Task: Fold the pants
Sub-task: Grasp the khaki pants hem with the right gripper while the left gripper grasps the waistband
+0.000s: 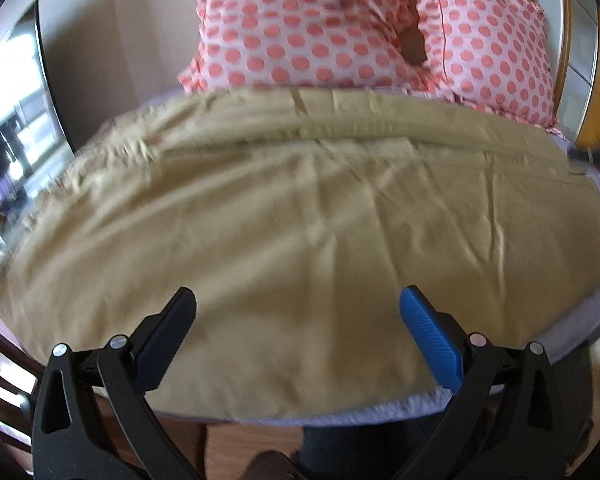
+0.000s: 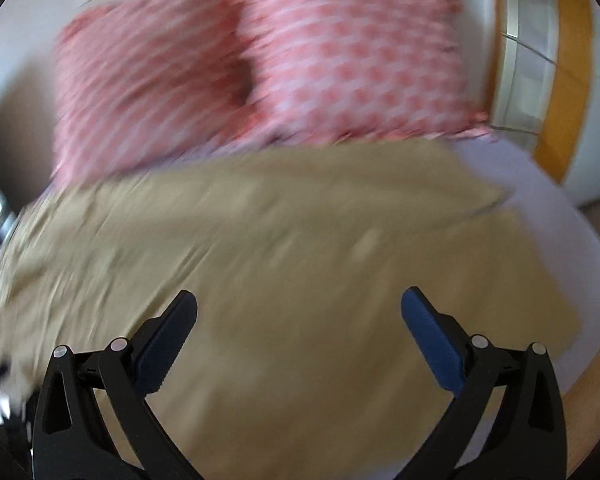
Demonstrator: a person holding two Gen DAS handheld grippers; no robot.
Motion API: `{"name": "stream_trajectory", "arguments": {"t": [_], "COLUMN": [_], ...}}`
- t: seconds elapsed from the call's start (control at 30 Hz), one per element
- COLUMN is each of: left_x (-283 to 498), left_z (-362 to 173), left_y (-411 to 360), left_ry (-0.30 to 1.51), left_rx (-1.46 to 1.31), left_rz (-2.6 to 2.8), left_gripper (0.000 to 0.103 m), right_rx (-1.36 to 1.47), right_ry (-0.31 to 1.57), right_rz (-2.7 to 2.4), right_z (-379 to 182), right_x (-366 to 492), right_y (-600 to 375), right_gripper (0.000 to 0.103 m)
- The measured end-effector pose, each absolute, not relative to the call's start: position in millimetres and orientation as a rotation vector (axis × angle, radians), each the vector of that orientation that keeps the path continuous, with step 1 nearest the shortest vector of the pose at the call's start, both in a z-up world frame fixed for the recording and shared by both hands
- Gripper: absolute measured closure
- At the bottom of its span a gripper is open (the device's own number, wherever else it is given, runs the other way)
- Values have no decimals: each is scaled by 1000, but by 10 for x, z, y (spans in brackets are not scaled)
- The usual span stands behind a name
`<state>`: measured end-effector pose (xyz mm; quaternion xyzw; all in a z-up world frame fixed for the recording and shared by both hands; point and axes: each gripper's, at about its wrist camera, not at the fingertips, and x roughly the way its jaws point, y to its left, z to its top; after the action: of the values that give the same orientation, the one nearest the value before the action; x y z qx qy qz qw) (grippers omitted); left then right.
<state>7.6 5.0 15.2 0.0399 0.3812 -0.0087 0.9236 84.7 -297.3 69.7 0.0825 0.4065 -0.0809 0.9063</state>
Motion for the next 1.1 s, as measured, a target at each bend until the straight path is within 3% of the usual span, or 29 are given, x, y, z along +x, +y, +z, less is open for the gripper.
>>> {"name": "stream_trajectory", "arguments": {"t": [0.1,0.23,0.33,0.57,0.67,0.73,0.83,0.93,1.1], "left_x": [97,178,278,427,485,515,523,461,321], "left_z": [287,410,439,456,451,455,493,608,794], "left_y": [73,121,152,179,247,323,474,683,1046], "left_ry": [712,632,601,590,595,596,589,555,496], "left_rx": [62,-6,-34,-39,-73,-104,-159,-211,-268], "left_rz": [-66,-144,-165,-181,-182,-162,-139,-121,-94], "left_gripper": [2,2,2,2,2,2,2,2,2], "right_rx": [254,391,467,412,406,451,612,742,848], "right_ry": [867,960,1026,1092,1020,963,893,785,545], "right_rz": [-338,-457,-558,-750,-698,-686,-601,-498,-265], "right_z": [795,598,326,-92,-80,-62,-68,95,636], "right_x": [1523,2334,2853,3312,3100,2869,2576,2167,743], "right_y": [-3526,-4019,-4247,-4407,-4422,-4528,-4771,-4924,-4858], "right_gripper": [3,24,33,36,54,86,99,101,101]}}
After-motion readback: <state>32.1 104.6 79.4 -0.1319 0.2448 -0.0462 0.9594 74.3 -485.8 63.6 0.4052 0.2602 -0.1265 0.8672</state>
